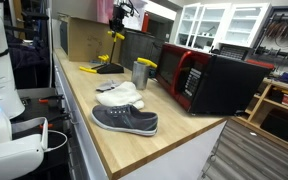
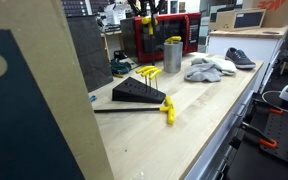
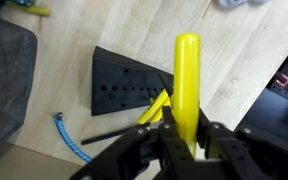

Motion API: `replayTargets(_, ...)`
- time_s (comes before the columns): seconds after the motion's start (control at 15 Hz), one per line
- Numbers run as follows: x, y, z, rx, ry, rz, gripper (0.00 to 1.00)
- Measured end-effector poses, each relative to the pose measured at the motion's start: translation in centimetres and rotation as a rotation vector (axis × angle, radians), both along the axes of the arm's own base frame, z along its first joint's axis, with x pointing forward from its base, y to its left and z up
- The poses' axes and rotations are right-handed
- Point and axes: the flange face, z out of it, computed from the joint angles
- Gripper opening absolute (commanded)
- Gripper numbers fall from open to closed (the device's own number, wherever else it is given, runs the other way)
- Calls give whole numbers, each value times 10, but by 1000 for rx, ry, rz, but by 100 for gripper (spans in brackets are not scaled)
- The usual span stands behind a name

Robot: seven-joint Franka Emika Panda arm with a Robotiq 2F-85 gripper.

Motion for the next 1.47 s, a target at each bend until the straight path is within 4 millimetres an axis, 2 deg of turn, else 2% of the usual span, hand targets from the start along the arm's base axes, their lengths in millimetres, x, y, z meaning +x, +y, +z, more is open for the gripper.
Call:
replayTargets(0.2, 9, 16, 23, -89, -74, 65, 6)
replayTargets(0.33, 19, 31, 28, -133, -133, 108, 6)
replayTargets(0.67, 47, 62, 15, -138, -274, 170, 6)
replayTargets(0.93, 54, 65, 5, -83, -274, 141, 6)
replayTargets(1.47, 58, 54, 10, -14, -251, 21, 6)
